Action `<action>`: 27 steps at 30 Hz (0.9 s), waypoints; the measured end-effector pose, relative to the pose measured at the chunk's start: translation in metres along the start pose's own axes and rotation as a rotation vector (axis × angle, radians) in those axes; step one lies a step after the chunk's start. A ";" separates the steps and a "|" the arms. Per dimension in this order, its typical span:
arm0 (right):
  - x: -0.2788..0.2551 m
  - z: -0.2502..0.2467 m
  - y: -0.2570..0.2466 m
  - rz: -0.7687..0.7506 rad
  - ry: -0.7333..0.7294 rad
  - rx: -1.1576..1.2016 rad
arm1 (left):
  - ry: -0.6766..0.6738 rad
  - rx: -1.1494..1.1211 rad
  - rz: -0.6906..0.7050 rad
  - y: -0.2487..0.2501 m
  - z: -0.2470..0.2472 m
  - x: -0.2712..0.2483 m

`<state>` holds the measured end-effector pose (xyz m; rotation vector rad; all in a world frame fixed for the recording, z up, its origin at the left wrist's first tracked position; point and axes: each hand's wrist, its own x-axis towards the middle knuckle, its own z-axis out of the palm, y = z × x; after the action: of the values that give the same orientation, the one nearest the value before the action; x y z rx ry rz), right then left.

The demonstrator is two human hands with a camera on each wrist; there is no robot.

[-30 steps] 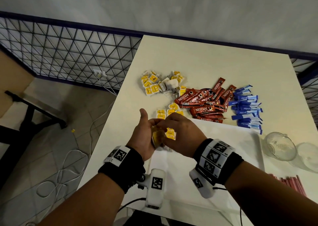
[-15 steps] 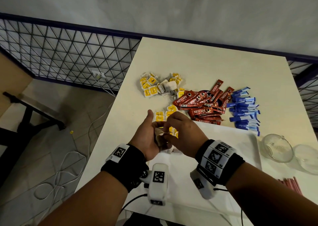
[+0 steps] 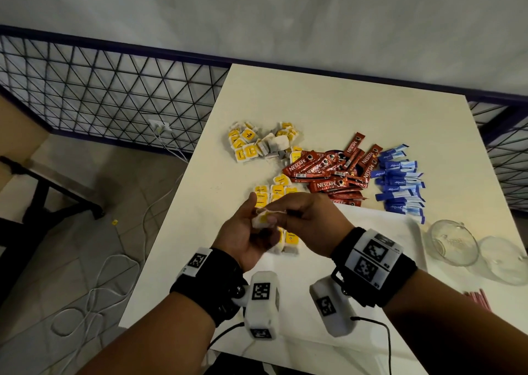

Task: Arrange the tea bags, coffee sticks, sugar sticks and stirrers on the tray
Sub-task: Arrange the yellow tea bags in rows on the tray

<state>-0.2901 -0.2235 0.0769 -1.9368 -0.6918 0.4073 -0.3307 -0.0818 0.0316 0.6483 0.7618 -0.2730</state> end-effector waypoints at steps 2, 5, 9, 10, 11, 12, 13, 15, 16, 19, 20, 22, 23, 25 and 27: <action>0.001 -0.005 -0.002 0.069 0.010 -0.039 | 0.101 0.077 0.169 0.008 -0.008 0.001; 0.002 -0.011 0.002 0.116 0.014 -0.112 | -0.037 0.457 0.426 0.022 -0.020 -0.009; -0.002 -0.007 0.009 0.165 0.011 -0.133 | -0.176 1.156 0.509 0.019 -0.025 -0.019; -0.004 -0.005 0.011 0.193 0.012 -0.130 | -0.156 1.220 0.506 0.015 -0.025 -0.018; -0.006 -0.004 0.015 0.226 0.007 -0.131 | -0.131 1.238 0.492 0.010 -0.026 -0.016; -0.009 -0.002 0.020 0.266 -0.007 -0.147 | -0.108 1.250 0.470 0.005 -0.026 -0.015; -0.012 -0.001 0.025 0.309 -0.034 -0.178 | -0.086 1.273 0.437 -0.001 -0.028 -0.013; -0.020 0.001 0.035 0.380 -0.101 -0.251 | -0.058 1.342 0.368 -0.014 -0.030 -0.013; -0.022 0.002 0.039 0.406 -0.122 -0.283 | -0.046 1.389 0.354 -0.020 -0.031 -0.012; -0.027 0.007 0.052 0.460 -0.133 -0.353 | -0.011 1.450 0.366 -0.038 -0.030 -0.008; -0.027 0.009 0.056 0.470 -0.132 -0.367 | 0.006 1.438 0.378 -0.042 -0.030 -0.006; -0.027 0.013 0.062 0.487 -0.127 -0.385 | 0.045 1.434 0.401 -0.049 -0.029 -0.003; -0.026 0.014 0.064 0.495 -0.123 -0.387 | 0.064 1.448 0.416 -0.053 -0.029 0.000; -0.025 0.016 0.068 0.502 -0.117 -0.385 | 0.096 1.484 0.448 -0.059 -0.031 0.005; -0.024 0.018 0.072 0.508 -0.125 -0.399 | 0.127 1.534 0.456 -0.066 -0.034 0.011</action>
<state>-0.2979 -0.2498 0.0037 -2.4873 -0.3645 0.7520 -0.3713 -0.1117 -0.0242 2.2660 0.3787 -0.3689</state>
